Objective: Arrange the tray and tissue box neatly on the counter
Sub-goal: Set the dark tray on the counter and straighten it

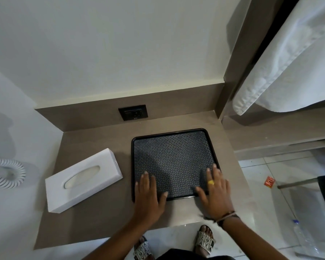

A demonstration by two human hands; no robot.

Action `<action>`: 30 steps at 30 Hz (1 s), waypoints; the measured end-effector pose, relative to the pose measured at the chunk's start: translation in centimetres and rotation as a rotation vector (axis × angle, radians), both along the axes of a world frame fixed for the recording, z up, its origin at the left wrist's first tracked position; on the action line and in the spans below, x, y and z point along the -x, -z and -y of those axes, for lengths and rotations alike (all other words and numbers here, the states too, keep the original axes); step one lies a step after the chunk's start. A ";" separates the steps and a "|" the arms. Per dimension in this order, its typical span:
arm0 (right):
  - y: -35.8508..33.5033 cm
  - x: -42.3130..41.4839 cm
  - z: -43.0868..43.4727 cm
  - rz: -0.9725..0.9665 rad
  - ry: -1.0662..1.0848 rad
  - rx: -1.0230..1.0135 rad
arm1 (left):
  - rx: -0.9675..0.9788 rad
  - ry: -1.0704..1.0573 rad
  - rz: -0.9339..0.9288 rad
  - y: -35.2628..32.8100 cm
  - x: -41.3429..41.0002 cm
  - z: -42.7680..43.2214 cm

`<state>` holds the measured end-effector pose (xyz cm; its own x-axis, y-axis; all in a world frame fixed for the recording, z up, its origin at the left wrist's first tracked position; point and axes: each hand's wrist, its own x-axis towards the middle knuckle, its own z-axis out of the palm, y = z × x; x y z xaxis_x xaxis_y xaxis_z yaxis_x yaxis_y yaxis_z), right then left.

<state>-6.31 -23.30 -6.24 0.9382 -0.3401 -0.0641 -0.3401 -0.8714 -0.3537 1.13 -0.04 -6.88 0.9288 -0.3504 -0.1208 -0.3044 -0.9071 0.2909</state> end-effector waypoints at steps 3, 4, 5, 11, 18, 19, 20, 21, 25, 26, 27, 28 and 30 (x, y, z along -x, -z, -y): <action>1.8 2.2 -2.3 -0.086 -0.185 0.061 | -0.029 0.173 0.023 1.6 3.2 -1.0; 2.5 2.6 -2.7 -0.116 -0.216 0.078 | -0.035 0.196 0.009 2.0 3.9 -1.3; 2.9 2.9 -2.9 -0.141 -0.232 0.088 | -0.037 0.210 -0.003 2.3 4.3 -1.6; 3.6 2.2 -2.6 -0.213 -0.272 0.083 | -0.050 0.264 -0.056 2.7 4.0 -1.7; 3.4 -1.1 -1.6 -0.241 -0.319 0.102 | -0.090 0.262 -0.092 1.5 0.2 -0.5; 3.4 -1.8 -1.4 -0.244 -0.318 0.105 | -0.090 0.255 -0.067 1.3 -0.4 -0.3; 3.4 -2.5 -1.2 -0.244 -0.317 0.106 | -0.092 0.246 -0.036 1.2 -1.0 0.0; 3.5 -3.2 -0.9 -0.243 -0.318 0.107 | -0.092 0.238 -0.016 1.2 -1.6 0.2; 3.6 -5.9 0.1 -0.233 -0.331 0.115 | -0.098 0.230 -0.029 1.5 -3.6 0.8; 3.6 -6.5 0.3 -0.230 -0.331 0.113 | -0.098 0.228 -0.043 1.7 -4.0 0.8; 3.7 -6.8 0.5 -0.228 -0.332 0.111 | -0.098 0.227 -0.048 1.8 -4.4 0.9; 3.8 -7.2 0.6 -0.230 -0.334 0.113 | -0.100 0.226 -0.053 1.9 -4.8 1.0; 4.1 -7.6 0.7 -0.227 -0.337 0.118 | -0.104 0.226 -0.060 2.0 -5.3 1.1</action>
